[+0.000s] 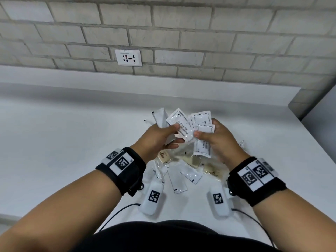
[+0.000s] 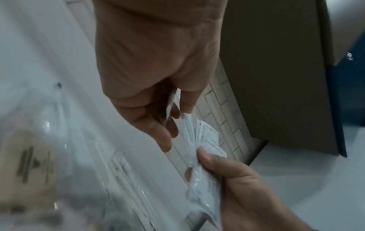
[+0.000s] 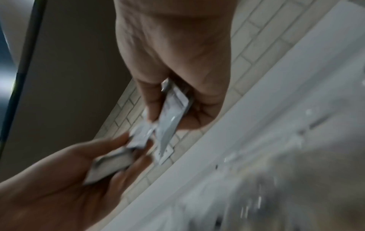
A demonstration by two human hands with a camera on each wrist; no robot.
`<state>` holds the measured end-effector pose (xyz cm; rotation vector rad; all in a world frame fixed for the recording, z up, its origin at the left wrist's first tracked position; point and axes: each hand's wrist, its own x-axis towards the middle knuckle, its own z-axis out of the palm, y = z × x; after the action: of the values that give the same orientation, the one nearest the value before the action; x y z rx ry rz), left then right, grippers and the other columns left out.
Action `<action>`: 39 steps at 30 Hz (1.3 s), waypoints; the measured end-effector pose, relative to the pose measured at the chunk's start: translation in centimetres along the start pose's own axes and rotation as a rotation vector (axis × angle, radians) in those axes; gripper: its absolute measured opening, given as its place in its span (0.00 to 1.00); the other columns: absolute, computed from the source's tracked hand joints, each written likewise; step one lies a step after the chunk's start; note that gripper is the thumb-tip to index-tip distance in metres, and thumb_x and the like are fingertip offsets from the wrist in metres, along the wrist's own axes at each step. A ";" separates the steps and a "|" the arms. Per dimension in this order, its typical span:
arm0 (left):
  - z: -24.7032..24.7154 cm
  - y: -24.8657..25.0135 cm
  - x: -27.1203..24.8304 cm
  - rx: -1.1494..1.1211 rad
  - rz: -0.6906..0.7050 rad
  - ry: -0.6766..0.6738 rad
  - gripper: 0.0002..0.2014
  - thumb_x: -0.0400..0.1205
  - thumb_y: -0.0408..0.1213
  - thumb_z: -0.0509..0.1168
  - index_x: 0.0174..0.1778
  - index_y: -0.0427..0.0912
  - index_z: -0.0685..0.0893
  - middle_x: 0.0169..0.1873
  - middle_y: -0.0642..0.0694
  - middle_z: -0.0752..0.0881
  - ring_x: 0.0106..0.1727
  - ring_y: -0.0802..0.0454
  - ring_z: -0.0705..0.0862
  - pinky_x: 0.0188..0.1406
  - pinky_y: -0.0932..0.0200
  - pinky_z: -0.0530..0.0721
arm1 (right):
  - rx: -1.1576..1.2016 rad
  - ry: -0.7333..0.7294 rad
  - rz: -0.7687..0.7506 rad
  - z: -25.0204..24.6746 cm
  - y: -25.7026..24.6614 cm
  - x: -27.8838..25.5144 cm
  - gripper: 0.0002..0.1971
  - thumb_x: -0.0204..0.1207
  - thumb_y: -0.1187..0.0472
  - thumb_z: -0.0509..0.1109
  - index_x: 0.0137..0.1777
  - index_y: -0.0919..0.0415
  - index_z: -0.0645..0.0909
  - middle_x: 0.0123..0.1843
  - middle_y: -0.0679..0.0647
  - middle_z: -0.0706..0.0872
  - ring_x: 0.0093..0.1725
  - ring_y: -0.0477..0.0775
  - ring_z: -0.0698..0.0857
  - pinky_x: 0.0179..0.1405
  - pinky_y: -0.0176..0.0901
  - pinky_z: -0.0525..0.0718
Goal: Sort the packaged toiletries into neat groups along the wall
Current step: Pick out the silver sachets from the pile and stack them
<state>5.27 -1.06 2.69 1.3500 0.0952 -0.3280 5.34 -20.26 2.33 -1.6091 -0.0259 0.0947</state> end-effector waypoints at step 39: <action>0.4 -0.6 0.7 0.028 0.001 0.037 0.07 0.85 0.26 0.58 0.58 0.37 0.73 0.55 0.36 0.87 0.53 0.40 0.87 0.54 0.47 0.87 | 0.461 -0.056 0.179 -3.5 0.0 1.2 0.26 0.73 0.67 0.73 0.71 0.58 0.73 0.53 0.56 0.87 0.48 0.55 0.89 0.34 0.51 0.90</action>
<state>5.70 -1.72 2.06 1.3837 0.1218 -0.3045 6.83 -23.69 2.40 -1.1452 0.0909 0.2654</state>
